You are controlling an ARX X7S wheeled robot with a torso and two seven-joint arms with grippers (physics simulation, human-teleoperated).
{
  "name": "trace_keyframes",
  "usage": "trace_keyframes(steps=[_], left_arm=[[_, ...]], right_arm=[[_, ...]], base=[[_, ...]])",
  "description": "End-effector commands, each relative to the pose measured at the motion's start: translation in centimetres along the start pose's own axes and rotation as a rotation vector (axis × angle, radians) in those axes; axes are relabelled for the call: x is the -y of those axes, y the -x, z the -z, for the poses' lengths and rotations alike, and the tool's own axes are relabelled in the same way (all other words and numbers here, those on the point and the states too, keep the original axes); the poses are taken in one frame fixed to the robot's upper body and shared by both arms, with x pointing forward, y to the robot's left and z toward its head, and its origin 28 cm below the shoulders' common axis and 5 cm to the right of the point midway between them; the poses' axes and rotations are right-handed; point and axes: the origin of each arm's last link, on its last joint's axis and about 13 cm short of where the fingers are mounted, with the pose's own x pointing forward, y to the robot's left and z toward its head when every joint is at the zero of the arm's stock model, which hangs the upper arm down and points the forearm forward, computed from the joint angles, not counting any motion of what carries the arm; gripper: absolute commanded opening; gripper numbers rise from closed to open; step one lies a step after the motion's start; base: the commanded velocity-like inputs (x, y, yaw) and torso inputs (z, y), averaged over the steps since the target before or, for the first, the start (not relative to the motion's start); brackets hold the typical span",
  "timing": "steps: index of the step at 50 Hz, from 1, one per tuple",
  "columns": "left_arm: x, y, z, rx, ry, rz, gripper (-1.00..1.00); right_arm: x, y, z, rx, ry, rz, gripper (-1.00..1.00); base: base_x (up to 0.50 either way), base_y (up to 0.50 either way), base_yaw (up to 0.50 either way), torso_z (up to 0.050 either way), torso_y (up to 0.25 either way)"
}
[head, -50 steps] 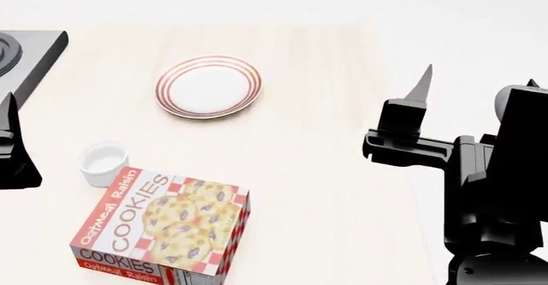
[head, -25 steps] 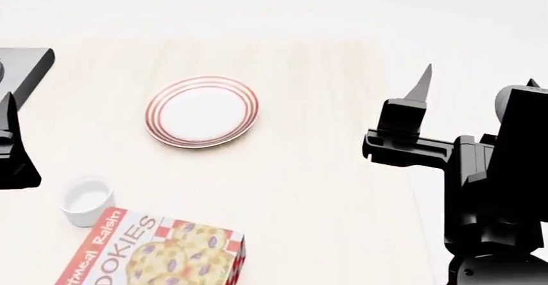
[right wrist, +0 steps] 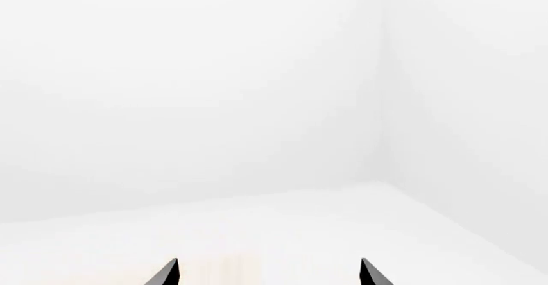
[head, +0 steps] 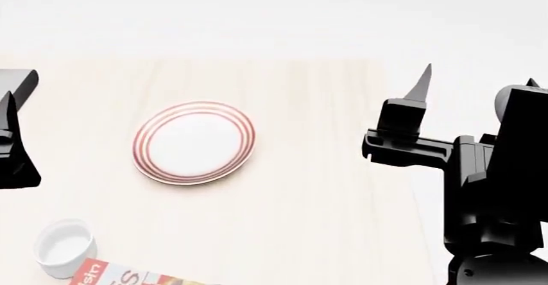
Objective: Pick the akita bowl next to the ramekin and place it on the plate.
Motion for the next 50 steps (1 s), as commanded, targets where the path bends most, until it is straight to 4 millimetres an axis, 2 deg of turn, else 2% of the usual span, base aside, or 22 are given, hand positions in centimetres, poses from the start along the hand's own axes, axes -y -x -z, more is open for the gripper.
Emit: trace_keyframes(steps=[1, 41, 47, 50], left_arm=[[0.0, 0.4, -0.2, 0.018, 0.022, 0.01, 1.0], [-0.1, 0.4, 0.1, 0.017, 0.021, 0.011, 1.0], [0.0, 0.2, -0.4, 0.028, 0.013, 0.012, 1.0], [0.3, -0.2, -1.8, 0.026, 0.005, 0.033, 1.0]], right_arm=[[0.1, -0.1, 0.0, 0.004, -0.02, 0.007, 1.0], [0.1, -0.1, -0.1, 0.002, -0.018, 0.007, 1.0], [0.1, -0.2, 0.1, -0.004, -0.015, 0.01, 1.0], [0.1, -0.2, 0.1, -0.004, -0.015, 0.01, 1.0]], base=[[0.26, 0.0, 0.0, 0.0, 0.0], [0.25, 0.0, 0.0, 0.0, 0.0], [0.0, 0.0, 0.0, 0.0, 0.0], [0.0, 0.0, 0.0, 0.0, 0.0]])
